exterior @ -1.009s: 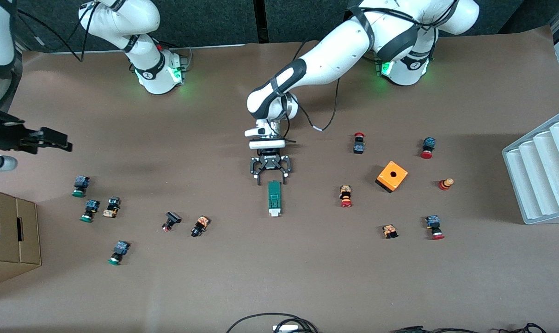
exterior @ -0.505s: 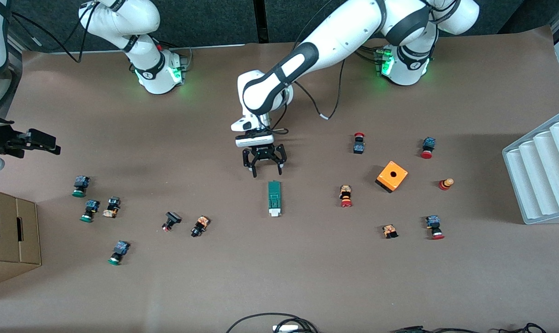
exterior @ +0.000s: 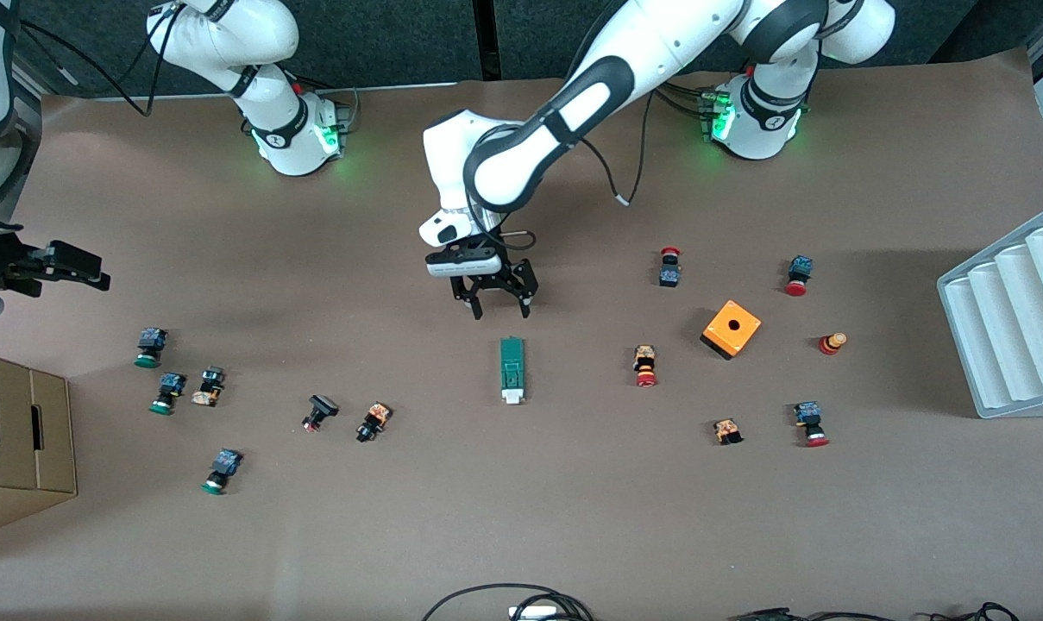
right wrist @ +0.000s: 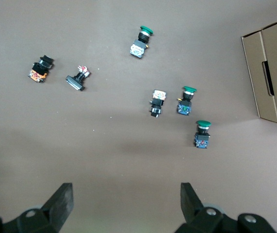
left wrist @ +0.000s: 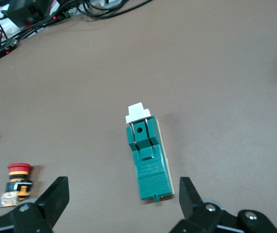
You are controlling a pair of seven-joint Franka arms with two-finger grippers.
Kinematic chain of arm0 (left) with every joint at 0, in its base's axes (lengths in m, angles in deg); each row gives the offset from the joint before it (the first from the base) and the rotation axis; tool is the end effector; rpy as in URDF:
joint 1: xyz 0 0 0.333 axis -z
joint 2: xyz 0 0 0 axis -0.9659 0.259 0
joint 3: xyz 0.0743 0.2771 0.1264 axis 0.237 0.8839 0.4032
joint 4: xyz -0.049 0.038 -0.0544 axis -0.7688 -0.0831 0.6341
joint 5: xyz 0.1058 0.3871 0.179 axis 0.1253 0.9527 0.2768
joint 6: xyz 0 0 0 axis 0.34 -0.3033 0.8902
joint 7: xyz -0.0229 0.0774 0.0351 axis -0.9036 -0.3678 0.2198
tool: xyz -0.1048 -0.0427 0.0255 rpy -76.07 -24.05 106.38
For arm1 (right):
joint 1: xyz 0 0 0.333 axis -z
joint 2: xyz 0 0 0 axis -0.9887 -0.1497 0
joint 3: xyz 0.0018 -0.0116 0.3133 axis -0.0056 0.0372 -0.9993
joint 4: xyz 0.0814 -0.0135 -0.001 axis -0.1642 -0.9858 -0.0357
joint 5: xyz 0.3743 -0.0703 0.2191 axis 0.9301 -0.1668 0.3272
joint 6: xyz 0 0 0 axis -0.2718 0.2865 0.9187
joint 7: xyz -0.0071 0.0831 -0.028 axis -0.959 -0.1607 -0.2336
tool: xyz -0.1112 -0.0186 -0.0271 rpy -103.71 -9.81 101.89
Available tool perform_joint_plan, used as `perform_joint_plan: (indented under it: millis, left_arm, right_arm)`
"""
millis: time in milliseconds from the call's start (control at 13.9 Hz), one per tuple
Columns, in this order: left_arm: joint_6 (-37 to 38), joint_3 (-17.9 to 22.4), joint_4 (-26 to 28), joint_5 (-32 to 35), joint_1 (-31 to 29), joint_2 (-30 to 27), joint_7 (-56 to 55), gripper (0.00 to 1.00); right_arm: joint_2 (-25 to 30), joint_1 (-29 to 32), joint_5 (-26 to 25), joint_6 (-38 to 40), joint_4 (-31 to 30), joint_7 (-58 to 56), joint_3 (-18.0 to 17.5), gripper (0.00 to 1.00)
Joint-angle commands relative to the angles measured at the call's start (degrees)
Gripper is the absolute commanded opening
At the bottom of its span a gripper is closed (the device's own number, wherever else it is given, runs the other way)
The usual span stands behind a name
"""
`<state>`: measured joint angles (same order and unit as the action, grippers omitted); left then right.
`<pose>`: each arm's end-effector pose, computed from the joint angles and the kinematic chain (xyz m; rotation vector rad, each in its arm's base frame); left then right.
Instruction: Close load switch with both arms
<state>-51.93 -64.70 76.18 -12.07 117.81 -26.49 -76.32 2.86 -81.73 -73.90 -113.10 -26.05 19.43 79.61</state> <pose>0.4131 -0.6283 0.2432 -2.7261 0.3337 -0.8307 0.5949 -0.0760 0.5685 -3.1263 -0.0661 0.0561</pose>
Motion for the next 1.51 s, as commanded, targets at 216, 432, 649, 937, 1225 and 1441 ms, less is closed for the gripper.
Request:
perform_joint_plan:
  millis: [216, 432, 649, 937, 1225, 1441]
  left_arm:
    - [4.2, 1.3, -2.1, -13.5, -0.1, -5.5, 19.2, 1.00]
    - [6.6, 4.0, -5.1, -20.3, -0.1, -6.9, 29.6, 1.00]
    - [9.0, 7.6, -8.1, -27.4, -0.1, -8.4, 39.2, 1.00]
    - [13.4, 14.6, -14.4, -38.3, -0.1, -9.1, 50.2, 1.00]
    - [17.6, 22.7, -17.8, -48.1, -0.1, -11.0, 61.1, 1.00]
    - [21.1, 27.9, -17.8, -52.5, -0.1, -13.2, 66.0, 1.00]
  right_arm:
    - [-0.1, -0.2, -1.3, -0.4, 0.8, -0.2, -0.1, 1.00]
    - [-0.4, -0.4, -1.3, -0.9, 1.0, -0.2, -0.1, 1.00]
    - [-0.4, -0.4, -1.2, -1.6, 1.1, -0.2, -0.3, 1.00]
    - [-0.4, -0.5, -1.0, -1.5, 1.1, -0.2, -0.4, 1.00]
    - [-0.4, -0.5, -0.9, -1.7, 1.1, -0.2, -0.4, 1.00]
    - [-0.4, -0.5, -0.9, -1.7, 1.1, -0.2, -0.5, 1.00]
